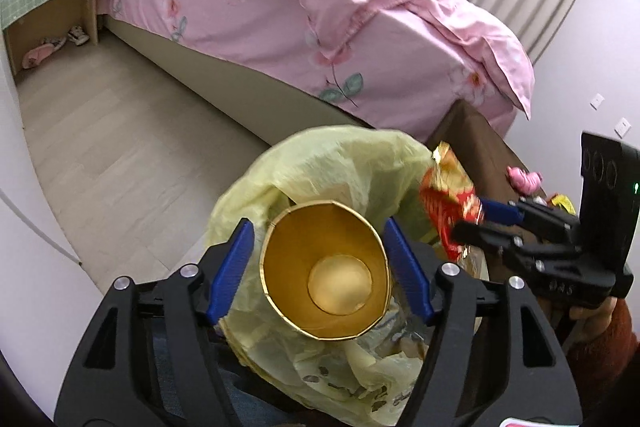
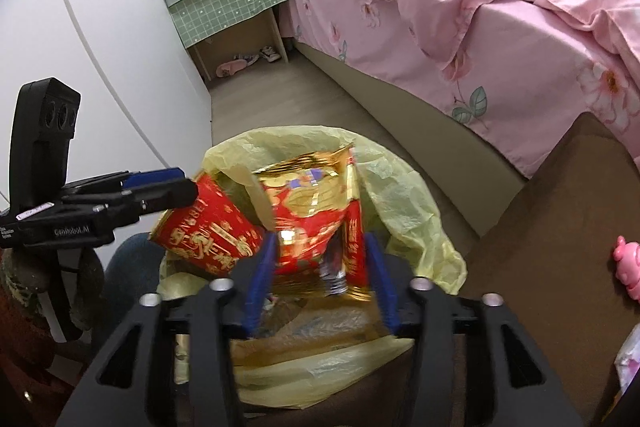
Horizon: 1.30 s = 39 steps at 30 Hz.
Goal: Collect trash
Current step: 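Move both grippers back from the bag to the table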
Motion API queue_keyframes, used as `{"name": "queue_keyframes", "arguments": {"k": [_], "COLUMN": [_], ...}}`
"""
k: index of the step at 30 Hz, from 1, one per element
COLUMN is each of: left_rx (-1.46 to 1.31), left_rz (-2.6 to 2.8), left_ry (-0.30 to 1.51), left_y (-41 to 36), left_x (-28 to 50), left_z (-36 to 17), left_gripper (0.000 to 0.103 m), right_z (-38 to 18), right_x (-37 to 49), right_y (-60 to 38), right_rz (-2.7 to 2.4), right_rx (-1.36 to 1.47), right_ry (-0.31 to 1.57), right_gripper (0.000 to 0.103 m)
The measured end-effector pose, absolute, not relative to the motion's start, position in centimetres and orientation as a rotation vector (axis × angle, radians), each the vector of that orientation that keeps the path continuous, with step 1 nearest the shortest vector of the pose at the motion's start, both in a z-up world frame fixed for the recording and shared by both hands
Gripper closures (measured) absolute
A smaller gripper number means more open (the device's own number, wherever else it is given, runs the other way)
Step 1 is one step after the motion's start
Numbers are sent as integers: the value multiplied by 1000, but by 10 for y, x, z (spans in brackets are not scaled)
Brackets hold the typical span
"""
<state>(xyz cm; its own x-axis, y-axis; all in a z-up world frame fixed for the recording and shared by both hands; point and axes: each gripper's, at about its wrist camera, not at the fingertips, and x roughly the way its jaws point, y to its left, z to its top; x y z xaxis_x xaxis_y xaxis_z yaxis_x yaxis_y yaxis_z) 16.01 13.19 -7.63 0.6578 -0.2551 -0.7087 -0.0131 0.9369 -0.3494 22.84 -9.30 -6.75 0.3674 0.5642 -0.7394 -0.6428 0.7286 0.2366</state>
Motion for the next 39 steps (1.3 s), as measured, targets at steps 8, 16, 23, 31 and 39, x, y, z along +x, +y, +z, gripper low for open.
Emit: {"name": "queue_keyframes", "arguments": {"k": [8,16,23,31,39], "left_rx": [-373,-351,-289,-202,-155], "left_rz": [-143,-121,-278,-465,-594], "left_ry": [789,747,733,783,853], "left_y": [134,117,64,-23,-96], "left_x": [156,147,143,146,149], "left_z": [-59,-48,-36,-38,-53], "left_gripper": [37,37,37,36,36], "right_z": [-60,-48,-30,-37,-59], "right_x": [218,195,151,109,69], "right_y": [-100,-148,-220,-307,-375], "right_rz": [736,621,472,323,94], "right_rx": [-84,-43,-20,42,17], "right_ry": [880,851,744,747,782], "right_gripper": [44,44,39,34,34]}}
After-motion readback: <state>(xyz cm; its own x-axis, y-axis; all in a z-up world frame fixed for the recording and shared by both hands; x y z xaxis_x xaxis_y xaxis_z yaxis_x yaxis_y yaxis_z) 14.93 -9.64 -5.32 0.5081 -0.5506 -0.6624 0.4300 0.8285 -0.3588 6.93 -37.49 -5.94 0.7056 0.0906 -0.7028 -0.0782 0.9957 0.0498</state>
